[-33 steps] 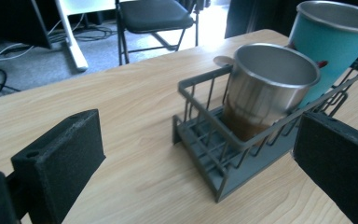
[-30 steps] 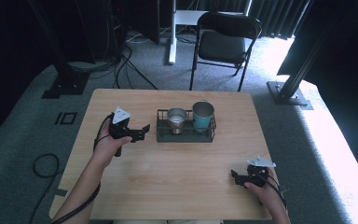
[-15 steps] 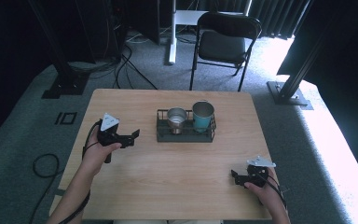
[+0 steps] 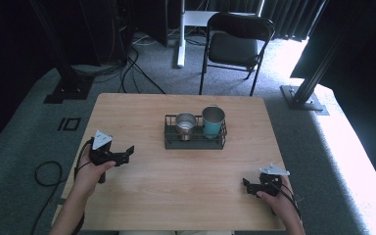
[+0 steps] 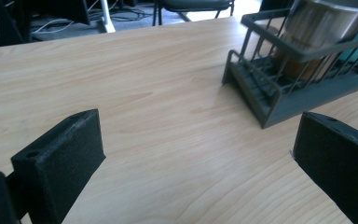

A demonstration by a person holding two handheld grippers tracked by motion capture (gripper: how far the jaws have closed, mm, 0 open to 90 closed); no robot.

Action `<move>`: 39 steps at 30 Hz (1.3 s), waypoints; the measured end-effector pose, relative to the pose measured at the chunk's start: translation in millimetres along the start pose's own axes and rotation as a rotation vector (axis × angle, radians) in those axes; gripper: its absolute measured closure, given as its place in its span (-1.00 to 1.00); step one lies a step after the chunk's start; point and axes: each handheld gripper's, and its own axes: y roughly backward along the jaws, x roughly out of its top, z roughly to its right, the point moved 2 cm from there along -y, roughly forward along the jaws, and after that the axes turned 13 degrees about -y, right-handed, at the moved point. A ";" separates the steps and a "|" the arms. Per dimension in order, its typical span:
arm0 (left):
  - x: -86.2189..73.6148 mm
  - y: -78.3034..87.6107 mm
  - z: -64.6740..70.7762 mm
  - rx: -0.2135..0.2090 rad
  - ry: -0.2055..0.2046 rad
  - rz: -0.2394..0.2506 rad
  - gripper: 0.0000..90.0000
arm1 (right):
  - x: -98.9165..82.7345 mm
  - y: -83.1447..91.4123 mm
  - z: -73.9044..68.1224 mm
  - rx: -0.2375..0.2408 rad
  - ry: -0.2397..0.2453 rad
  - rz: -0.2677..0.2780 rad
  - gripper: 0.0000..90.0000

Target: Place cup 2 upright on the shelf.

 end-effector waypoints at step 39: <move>-93.8 43.0 -5.1 0.155 0.079 -0.205 -0.95 | -0.4 0.3 -0.4 0.006 0.005 -0.001 -0.76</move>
